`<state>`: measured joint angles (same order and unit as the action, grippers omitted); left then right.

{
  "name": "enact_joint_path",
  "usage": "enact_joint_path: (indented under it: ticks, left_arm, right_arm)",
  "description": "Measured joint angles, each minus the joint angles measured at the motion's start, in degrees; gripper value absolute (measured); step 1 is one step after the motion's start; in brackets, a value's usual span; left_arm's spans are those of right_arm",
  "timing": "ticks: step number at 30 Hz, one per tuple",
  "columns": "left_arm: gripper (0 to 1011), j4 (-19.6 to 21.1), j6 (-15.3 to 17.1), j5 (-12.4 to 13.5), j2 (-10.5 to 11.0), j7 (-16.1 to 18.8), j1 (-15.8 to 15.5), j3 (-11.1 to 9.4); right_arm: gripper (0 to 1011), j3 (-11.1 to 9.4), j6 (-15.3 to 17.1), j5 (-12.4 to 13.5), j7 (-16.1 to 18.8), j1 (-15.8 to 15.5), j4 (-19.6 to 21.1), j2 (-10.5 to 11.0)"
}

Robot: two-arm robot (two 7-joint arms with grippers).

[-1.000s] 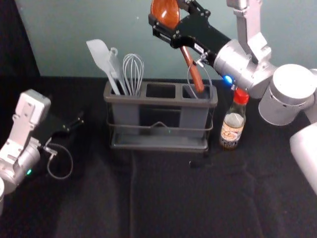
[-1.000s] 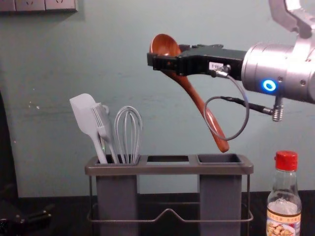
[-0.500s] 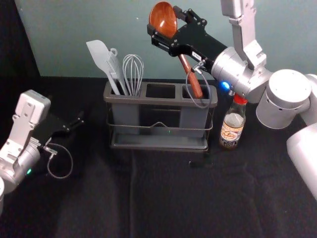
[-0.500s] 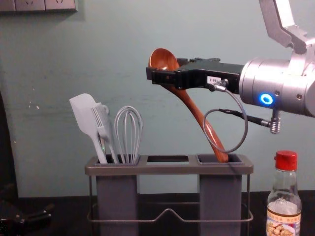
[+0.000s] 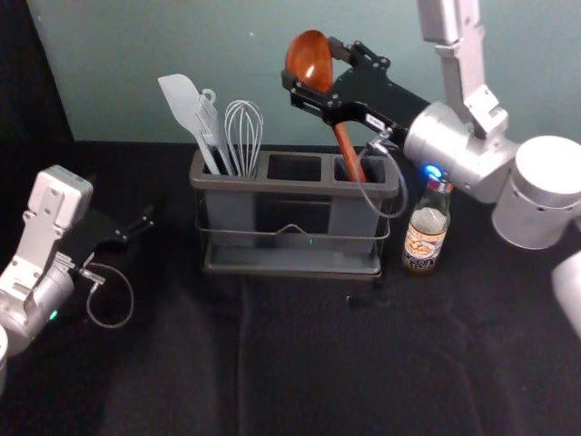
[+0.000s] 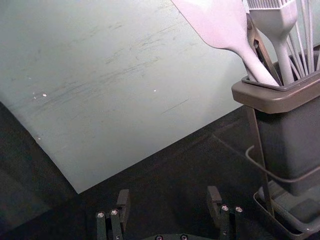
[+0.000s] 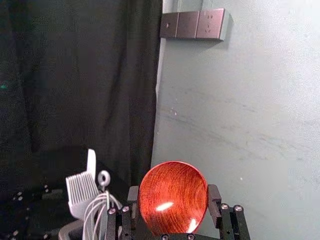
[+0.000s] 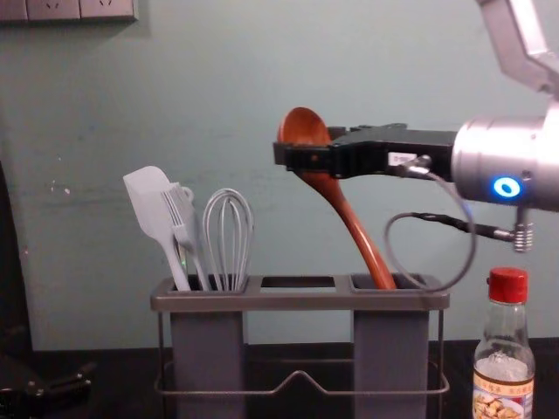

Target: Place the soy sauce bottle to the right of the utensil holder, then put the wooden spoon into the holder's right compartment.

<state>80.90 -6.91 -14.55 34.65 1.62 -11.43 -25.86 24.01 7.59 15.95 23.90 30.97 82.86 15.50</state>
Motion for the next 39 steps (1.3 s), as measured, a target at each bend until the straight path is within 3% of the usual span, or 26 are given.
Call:
enact_joint_path:
  ticks: [14,20,28,39]
  left_arm:
    - [1005,0.0,0.0,0.0,0.0,0.0,0.0,0.0]
    - [1005,0.0,0.0,0.0,0.0,0.0,0.0,0.0]
    - [1005,0.0,0.0,0.0,0.0,0.0,0.0,0.0]
    - [1005,0.0,0.0,0.0,0.0,0.0,0.0,0.0]
  right_arm:
    - [837,-2.4,9.1,5.1,0.7,-4.5,10.3,7.8]
    - [836,-3.0,11.7,6.7,0.5,-6.4,12.5,10.6]
    - [837,-2.0,12.8,7.9,0.6,-7.3,12.7,12.4]
    - [836,0.1,12.3,8.3,0.6,-6.2,9.7,12.4]
